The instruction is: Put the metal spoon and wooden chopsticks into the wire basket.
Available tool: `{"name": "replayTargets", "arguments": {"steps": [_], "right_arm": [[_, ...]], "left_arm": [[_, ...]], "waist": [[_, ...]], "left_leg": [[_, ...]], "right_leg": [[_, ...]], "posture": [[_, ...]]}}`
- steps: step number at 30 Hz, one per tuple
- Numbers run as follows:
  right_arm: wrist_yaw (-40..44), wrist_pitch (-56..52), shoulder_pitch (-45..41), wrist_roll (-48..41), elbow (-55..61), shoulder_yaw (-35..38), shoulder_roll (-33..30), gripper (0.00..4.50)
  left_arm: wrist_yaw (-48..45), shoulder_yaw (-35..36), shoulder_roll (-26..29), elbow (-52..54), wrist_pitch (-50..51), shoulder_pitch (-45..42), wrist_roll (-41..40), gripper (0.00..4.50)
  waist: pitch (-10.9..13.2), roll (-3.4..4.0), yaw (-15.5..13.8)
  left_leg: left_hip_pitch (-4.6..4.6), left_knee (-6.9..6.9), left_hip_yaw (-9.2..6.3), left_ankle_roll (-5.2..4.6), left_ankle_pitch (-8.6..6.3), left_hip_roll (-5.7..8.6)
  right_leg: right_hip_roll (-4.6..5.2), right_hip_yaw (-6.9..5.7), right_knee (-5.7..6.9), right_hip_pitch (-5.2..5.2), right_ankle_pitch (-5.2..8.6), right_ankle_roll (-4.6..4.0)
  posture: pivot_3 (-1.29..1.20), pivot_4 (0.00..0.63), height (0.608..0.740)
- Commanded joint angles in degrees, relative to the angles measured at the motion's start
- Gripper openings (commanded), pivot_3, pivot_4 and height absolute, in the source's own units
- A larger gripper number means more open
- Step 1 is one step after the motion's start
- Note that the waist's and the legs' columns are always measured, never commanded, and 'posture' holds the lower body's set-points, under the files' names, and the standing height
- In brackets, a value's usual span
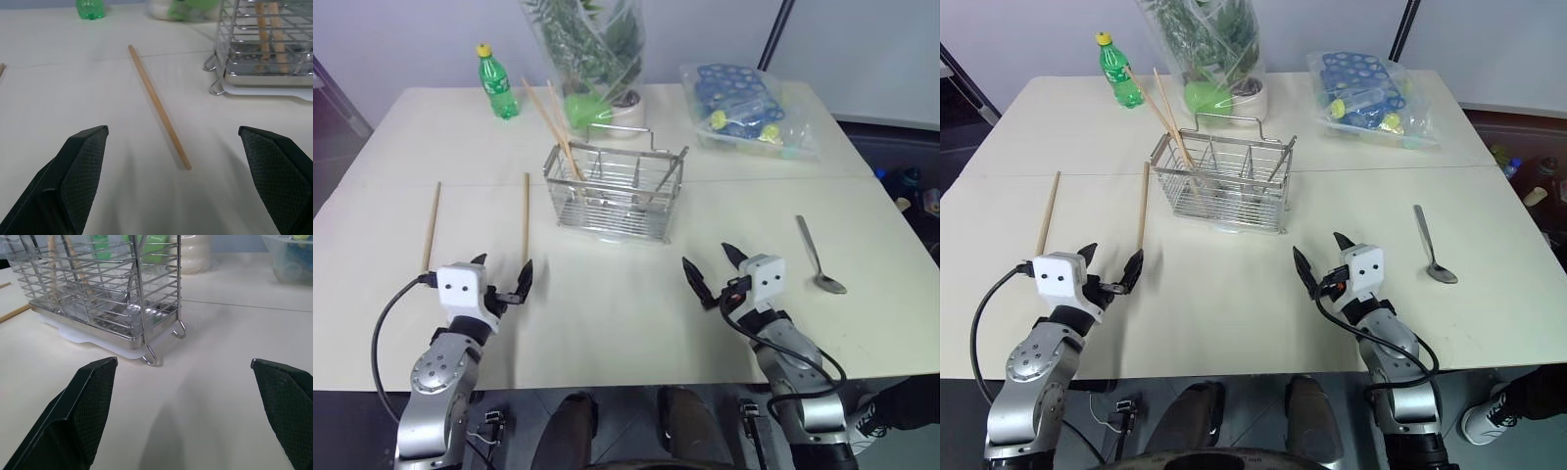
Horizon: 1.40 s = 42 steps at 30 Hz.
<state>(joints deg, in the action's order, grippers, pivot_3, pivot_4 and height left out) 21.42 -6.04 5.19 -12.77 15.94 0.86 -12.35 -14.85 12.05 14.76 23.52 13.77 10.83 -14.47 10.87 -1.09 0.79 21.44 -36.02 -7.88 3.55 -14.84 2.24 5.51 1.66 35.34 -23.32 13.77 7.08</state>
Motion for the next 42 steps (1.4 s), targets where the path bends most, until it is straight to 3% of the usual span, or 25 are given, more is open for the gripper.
{"name": "replayTargets", "arguments": {"steps": [1,7,14,18,21,27,34,42], "right_arm": [[0.3,0.2,0.0,-0.7,1.7,0.3,-0.3,4.5],[1.2,-0.4,-1.4,-0.9,0.8,1.3,-1.5,4.5],[2.2,-1.5,-2.5,-1.1,0.3,1.9,-3.1,4.5],[2.8,-2.8,-3.5,-1.4,0.4,2.8,-4.4,4.5],[3.5,-4.5,-4.8,-1.8,0.6,3.7,-6.0,4.5],[2.0,-17.0,-8.7,-6.3,4.9,9.3,-11.1,4.5],[3.6,-32.9,-12.5,-11.1,8.0,17.9,-24.2,4.5],[5.3,-40.2,-13.8,-11.1,1.3,23.6,-33.4,4.5]], "left_arm": [[-1.0,0.8,1.2,2.8,0.1,0.1,-0.9,4.48],[-8.2,4.1,8.8,5.4,1.1,0.5,-4.1,4.48],[-22.9,9.5,21.3,7.2,6.4,-2.8,-18.3,4.48],[-31.1,9.0,26.4,8.2,10.3,-5.1,-27.4,4.48],[-32.7,7.5,26.6,7.4,14.0,-9.3,-33.4,4.48],[-37.8,2.6,27.0,5.0,16.1,-16.2,-35.4,4.48],[-44.5,-1.0,27.9,2.3,16.3,-21.5,-35.0,4.48],[-45.3,-4.6,24.5,0.3,14.0,-23.7,-31.8,4.48]], "waist": [[0.0,0.0,0.0],[0.0,0.01,0.0],[0.0,0.03,0.1],[0.0,0.05,0.1],[0.0,0.07,0.1],[0.0,0.1,0.1],[0.1,0.17,0.0],[0.1,0.18,-0.1]], "left_leg": [[0.0,0.0,0.0,0.0,0.0,0.0],[0.0,0.01,0.0,0.0,0.0,-0.01],[0.01,0.01,0.01,0.0,0.0,-0.01],[0.01,0.01,0.01,0.0,0.0,-0.01],[0.0,0.01,0.01,0.0,0.0,-0.02],[0.01,0.0,0.01,0.0,0.0,-0.01],[0.03,0.01,0.03,-0.03,-0.01,-0.01],[0.06,-0.02,0.06,-0.05,-0.02,0.0]], "right_leg": [[0.0,0.0,0.0,0.0,0.0,0.0],[0.0,0.0,0.0,-0.01,0.01,-0.02],[0.0,0.0,-0.02,0.0,0.02,-0.04],[0.0,0.0,-0.02,-0.01,0.02,-0.04],[0.0,0.0,-0.01,0.0,0.02,-0.04],[-0.01,0.0,0.01,0.0,0.01,-0.03],[-0.01,0.0,-0.02,0.0,0.02,-0.04],[0.0,0.0,-0.08,0.02,0.01,-0.03]], "posture": [[0.0,0.15,0.74],[0.0,0.15,0.74],[0.0,0.15,0.74],[0.0,0.15,0.74],[0.0,0.15,0.74],[0.0,0.15,0.74],[0.0,0.15,0.74],[0.0,0.15,0.74]]}}
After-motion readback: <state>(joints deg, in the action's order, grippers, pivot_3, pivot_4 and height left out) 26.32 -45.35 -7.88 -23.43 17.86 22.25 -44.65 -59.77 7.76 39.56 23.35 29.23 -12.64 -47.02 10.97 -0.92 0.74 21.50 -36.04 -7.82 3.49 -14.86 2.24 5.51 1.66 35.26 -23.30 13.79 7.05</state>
